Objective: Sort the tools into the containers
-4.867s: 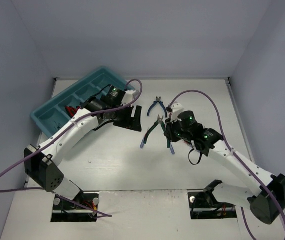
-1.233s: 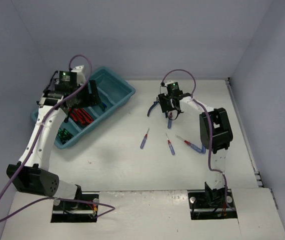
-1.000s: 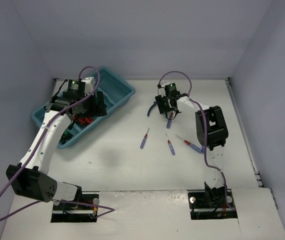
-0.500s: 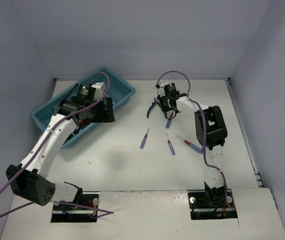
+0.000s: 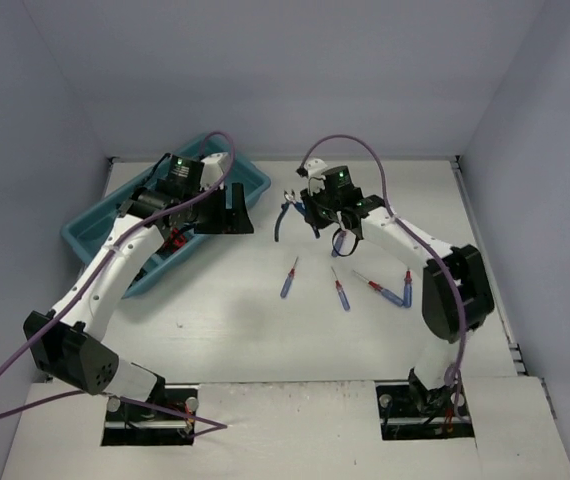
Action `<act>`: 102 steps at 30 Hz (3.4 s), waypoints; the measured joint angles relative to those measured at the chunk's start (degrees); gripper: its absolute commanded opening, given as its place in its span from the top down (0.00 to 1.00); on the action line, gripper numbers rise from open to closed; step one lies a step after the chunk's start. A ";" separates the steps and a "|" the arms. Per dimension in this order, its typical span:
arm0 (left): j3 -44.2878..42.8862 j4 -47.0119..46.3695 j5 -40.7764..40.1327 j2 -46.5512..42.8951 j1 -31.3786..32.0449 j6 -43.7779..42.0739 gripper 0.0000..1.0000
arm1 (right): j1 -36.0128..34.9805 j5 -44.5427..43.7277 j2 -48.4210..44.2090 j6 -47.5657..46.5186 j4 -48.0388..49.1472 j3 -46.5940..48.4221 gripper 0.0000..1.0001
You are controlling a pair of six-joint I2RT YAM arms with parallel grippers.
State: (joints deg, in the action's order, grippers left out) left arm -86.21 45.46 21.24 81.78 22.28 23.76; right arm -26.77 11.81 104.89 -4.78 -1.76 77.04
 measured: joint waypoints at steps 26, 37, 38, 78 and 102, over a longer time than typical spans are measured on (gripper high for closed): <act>1.70 -12.58 14.03 4.26 4.24 10.13 0.75 | -6.71 7.08 -21.86 3.96 3.76 -7.90 1.00; 2.13 -13.01 14.43 5.24 4.61 10.82 1.00 | -6.71 6.84 -23.67 5.72 5.00 -8.05 0.28; 2.25 -12.89 14.32 5.36 4.57 10.73 1.00 | -6.71 6.55 -23.80 5.95 5.32 -8.05 0.26; -9.81 -10.32 0.84 30.55 -24.59 3.64 0.30 | 1.29 -5.00 -42.11 7.78 1.48 -25.95 0.21; 2.53 -7.72 -12.94 15.67 16.05 -1.87 0.32 | 2.49 -15.92 -50.09 12.09 -1.53 -28.67 0.21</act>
State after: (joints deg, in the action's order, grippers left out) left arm -83.67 37.74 8.30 97.45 38.34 21.88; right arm -24.28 -4.12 54.80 7.32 -3.28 48.37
